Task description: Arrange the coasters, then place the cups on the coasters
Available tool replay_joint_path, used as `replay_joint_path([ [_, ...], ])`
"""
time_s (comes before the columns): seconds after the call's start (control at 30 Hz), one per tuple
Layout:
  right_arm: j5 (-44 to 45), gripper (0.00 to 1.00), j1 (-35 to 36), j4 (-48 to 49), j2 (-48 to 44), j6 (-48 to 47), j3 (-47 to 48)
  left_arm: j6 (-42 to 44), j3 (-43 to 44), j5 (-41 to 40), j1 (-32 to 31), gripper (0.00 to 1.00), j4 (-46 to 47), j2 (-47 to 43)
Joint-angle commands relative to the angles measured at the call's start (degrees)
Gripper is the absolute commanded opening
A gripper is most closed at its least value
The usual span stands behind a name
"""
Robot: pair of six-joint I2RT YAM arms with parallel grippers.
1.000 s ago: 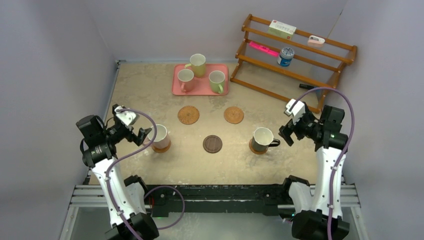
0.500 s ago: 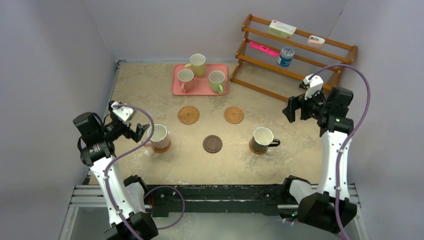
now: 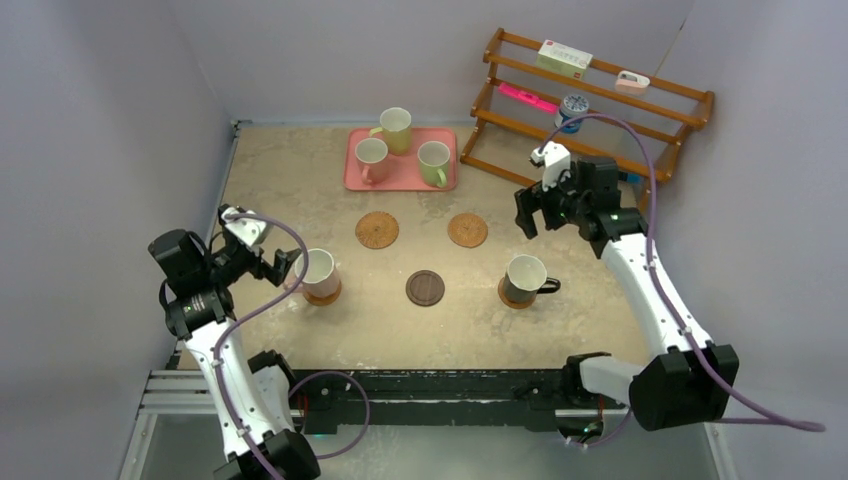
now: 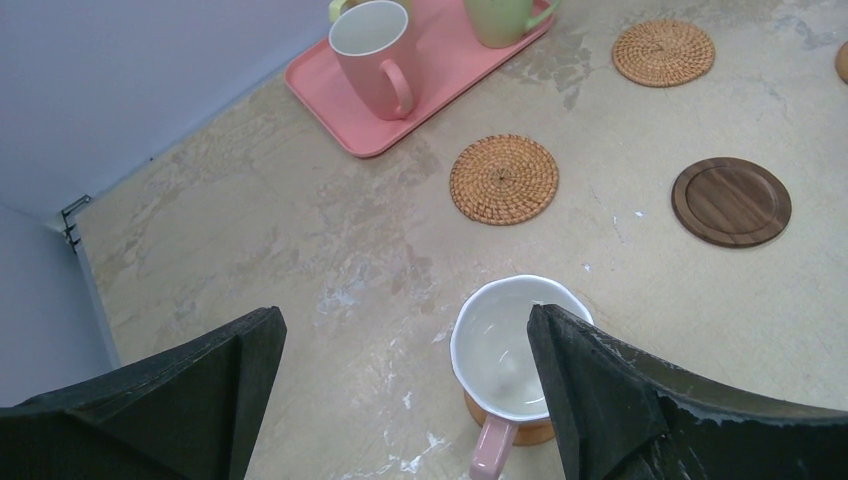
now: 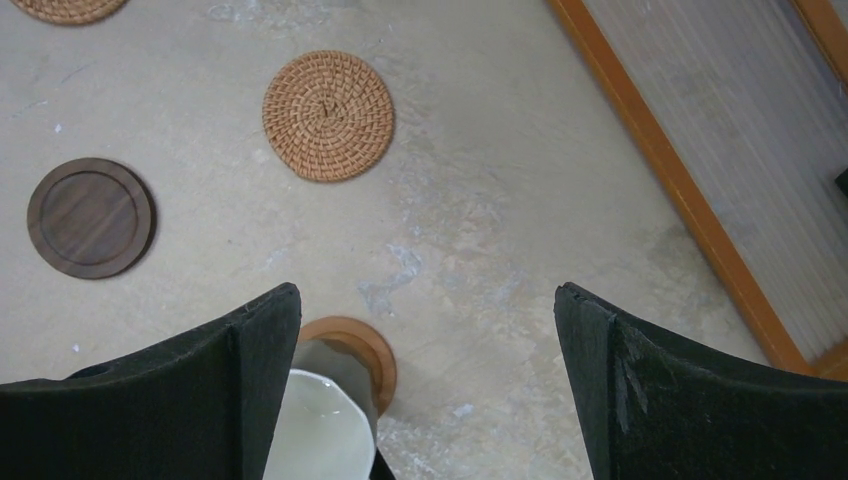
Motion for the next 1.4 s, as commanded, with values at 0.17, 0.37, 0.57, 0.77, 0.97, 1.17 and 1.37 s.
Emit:
replay_joint_path([
  [0.17, 11.3, 0.98, 8.1, 9.4, 1.5, 3.4, -0.2, -2.7, 2.8, -0.4, 0.4, 1.00, 0.7, 4.0],
  [0.37, 7.8, 0.98, 8.3, 8.7, 1.9, 5.1, 2.5, -5.4, 5.4, -4.3, -0.7, 1.00, 4.5, 6.1],
  [0.57, 6.9, 0.98, 9.2, 9.5, -0.1, 5.6, 1.5, -6.9, 9.7, -19.2, -14.3, 1.00, 7.2, 14.2],
  [0.77, 6.3, 0.98, 9.3, 8.6, -1.5, 5.1, 1.5, -7.3, 18.2, -28.9, -24.1, 1.00, 10.4, 27.3],
  [0.97, 6.4, 0.98, 9.3, 6.2, -1.3, 1.7, 1.1, -6.1, 33.1, -32.8, -29.2, 1.00, 8.5, 40.7],
  [1.17, 8.5, 0.98, 9.3, 6.8, -1.0, 0.0, 0.4, -5.0, 45.5, -35.8, -33.9, 1.00, 8.6, 51.7],
  [1.37, 9.1, 0.98, 9.4, 8.2, -1.1, -1.2, -0.4, -9.7, 51.2, -35.0, -36.0, 1.00, 9.1, 58.6],
])
